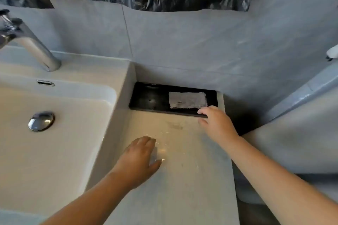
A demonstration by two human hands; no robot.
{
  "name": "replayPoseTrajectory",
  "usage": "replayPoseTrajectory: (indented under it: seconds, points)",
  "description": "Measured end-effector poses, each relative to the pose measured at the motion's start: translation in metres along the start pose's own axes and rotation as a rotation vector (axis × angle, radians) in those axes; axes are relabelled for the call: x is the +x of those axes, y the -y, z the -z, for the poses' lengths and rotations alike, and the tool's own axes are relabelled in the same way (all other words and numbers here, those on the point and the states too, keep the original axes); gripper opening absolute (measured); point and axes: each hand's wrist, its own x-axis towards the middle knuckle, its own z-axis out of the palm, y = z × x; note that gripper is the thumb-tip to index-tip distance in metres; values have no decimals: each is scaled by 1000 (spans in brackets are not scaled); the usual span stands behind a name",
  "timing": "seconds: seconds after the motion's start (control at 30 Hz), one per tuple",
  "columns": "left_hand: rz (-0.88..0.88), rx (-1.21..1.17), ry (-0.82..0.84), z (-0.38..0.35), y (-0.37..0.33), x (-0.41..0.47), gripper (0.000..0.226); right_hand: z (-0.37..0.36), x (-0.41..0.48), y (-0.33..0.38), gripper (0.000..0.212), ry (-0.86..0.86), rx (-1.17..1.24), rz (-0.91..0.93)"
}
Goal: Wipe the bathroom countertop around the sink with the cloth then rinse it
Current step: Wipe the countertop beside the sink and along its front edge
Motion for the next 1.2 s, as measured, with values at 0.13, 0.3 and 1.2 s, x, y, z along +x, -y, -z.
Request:
replayPoseTrajectory:
  seconds: [0.13,0.3,1.2]
  points:
    - [38,-33,-27,-21,-1,26,76,-9,49,-11,37,-12,-20,75]
    - [46,42,-36,-32,2,46,83,-31,90,-17,51,-14,-124,212]
    - [32,100,11,-51,33,63,77,-17,39,-42,24,-317,169,171]
